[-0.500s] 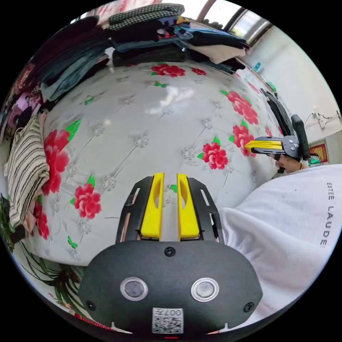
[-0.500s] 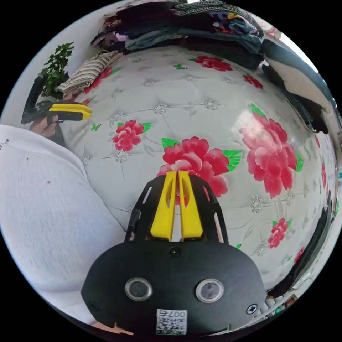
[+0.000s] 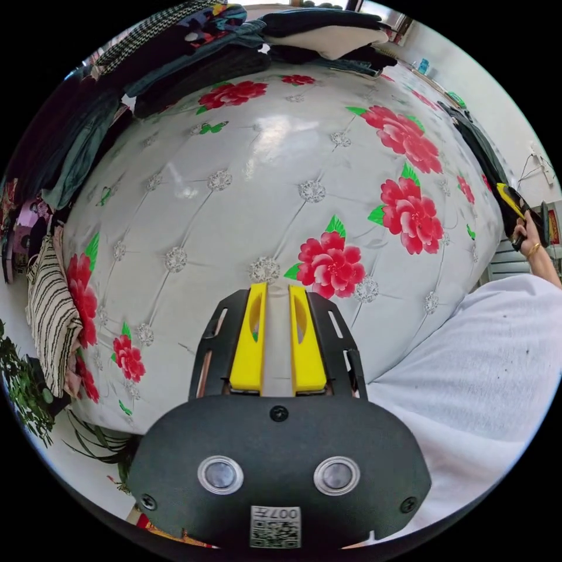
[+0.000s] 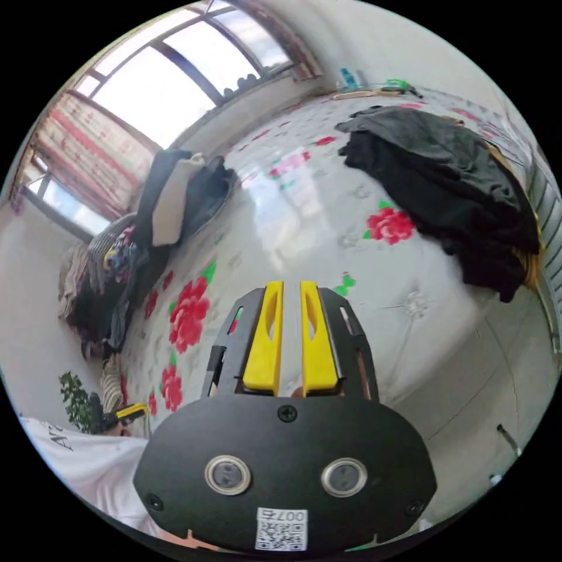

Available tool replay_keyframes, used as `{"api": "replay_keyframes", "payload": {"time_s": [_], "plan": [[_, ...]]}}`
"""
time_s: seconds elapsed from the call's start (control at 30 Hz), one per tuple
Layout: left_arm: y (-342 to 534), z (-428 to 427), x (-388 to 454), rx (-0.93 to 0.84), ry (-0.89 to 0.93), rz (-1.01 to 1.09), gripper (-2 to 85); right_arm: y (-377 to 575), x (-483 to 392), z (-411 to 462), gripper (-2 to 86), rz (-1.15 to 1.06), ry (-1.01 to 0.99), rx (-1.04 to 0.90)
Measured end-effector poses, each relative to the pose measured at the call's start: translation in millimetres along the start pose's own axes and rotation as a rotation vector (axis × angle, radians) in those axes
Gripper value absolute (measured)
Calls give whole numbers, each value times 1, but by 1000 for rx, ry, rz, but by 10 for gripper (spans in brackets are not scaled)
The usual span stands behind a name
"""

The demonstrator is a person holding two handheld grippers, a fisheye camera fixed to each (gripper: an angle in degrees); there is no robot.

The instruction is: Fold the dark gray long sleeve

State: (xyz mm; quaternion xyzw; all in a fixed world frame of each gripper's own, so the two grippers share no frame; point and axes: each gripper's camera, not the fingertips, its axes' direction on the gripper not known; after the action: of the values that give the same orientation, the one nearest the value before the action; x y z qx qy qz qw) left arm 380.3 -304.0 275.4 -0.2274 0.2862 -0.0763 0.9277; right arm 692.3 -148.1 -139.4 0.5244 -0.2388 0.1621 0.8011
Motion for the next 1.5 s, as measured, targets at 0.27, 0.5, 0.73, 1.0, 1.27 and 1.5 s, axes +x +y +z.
{"api": "replay_keyframes", "payload": {"time_s": [0.27, 0.5, 0.73, 1.0, 1.27, 1.5], "plan": [[-21, 32, 0, -117, -50, 0, 58, -121, 138, -83, 47, 182, 414, 164], [-23, 48, -6, -160, -104, -47, 52, -144, 206, -62, 13, 363, 357, 96], [4, 31, -19, 14, -55, -30, -1, -96, 72, -64, -1, -17, -146, 91], [29, -40, -5, 349, 217, 93, 23, 52, -188, -22, -1, -575, -657, -354], [105, -81, -35, 435, 238, 124, 66, 249, -392, -41, 14, -1202, -824, -576], [197, -96, -147, 464, 238, -236, 70, 267, -358, -24, 45, -1079, -549, -506]]}}
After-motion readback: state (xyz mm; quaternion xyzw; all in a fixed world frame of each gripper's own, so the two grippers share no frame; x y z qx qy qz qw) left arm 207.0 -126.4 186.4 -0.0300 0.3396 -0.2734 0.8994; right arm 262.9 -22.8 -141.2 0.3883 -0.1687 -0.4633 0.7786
